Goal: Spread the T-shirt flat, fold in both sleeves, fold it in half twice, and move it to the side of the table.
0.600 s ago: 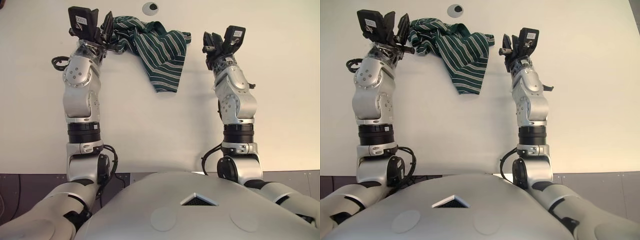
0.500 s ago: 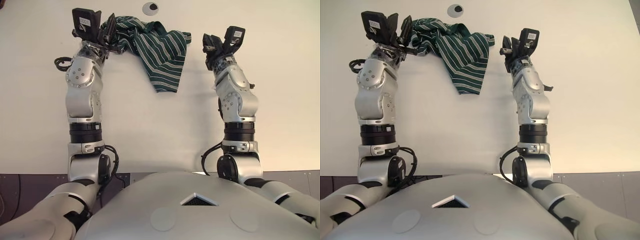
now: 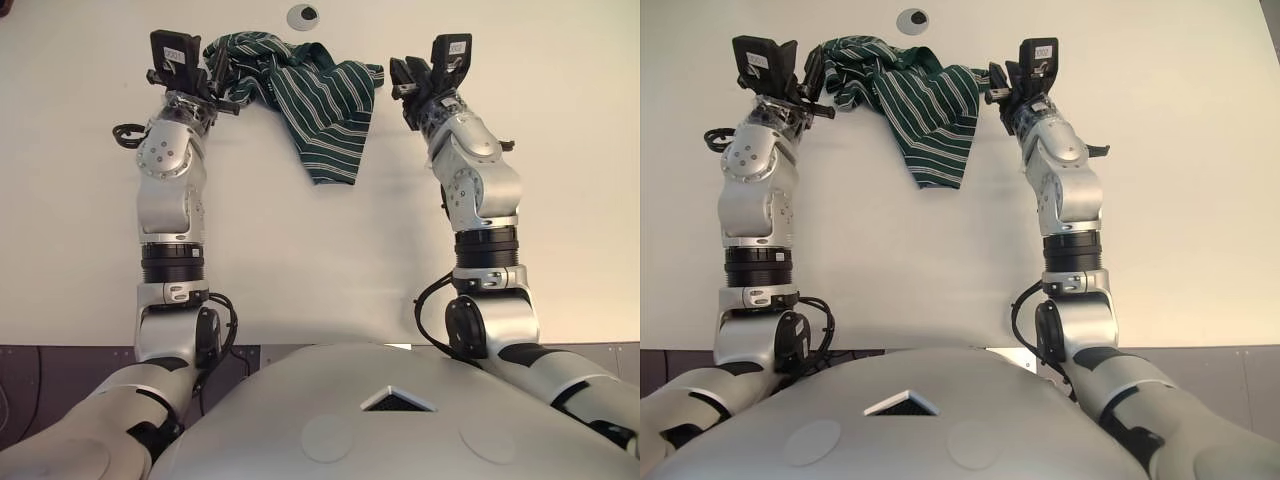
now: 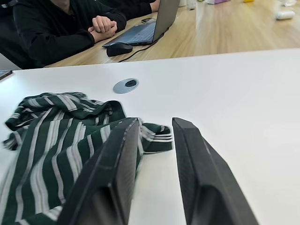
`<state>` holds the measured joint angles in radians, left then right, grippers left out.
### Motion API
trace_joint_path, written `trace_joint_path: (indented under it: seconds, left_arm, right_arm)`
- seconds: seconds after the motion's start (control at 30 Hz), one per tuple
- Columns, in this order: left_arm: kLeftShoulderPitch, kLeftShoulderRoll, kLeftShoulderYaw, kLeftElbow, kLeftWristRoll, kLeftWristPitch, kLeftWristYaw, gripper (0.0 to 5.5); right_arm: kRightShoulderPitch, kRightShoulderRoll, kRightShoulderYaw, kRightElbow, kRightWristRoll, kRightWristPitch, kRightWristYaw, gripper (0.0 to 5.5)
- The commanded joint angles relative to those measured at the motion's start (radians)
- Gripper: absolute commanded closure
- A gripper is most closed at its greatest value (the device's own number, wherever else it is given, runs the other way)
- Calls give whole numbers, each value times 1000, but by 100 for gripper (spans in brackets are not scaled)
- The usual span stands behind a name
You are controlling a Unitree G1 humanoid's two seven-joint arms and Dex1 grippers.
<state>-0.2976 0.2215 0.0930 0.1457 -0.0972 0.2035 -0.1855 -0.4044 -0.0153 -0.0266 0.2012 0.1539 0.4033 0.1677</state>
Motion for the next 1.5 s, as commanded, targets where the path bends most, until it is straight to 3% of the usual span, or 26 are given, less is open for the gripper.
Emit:
trace_joint_path:
  seconds: [0.03,0.43,0.73,0.9,1.0,1.17,1.33,1.5]
  left_arm:
    - [10,-3,-14,-14,14,-9,2,377]
    - [3,10,-24,-10,20,-6,-10,377]
    - [1,3,-17,-2,18,-14,7,377]
    - [6,2,-18,-3,21,-17,8,377]
    - [-4,3,-17,5,21,-19,7,377]
    - [-5,9,-11,2,19,-19,6,377]
    - [-6,8,-11,2,20,-18,8,377]
    - [-3,5,-11,-2,20,-19,11,377]
  right_arm:
    - [26,-9,33,-1,-31,-31,1,422]
    - [8,17,24,53,-17,-23,0,422]
    - [-172,51,-40,288,99,109,63,422]
    - [-197,35,140,303,-91,-151,97,422]
    - [-236,27,228,397,-164,-144,159,422]
    - [-245,-31,267,397,-151,17,347,422]
    - [-162,-135,486,318,-246,49,601,422]
    - [-76,-306,664,202,-325,-45,812,422]
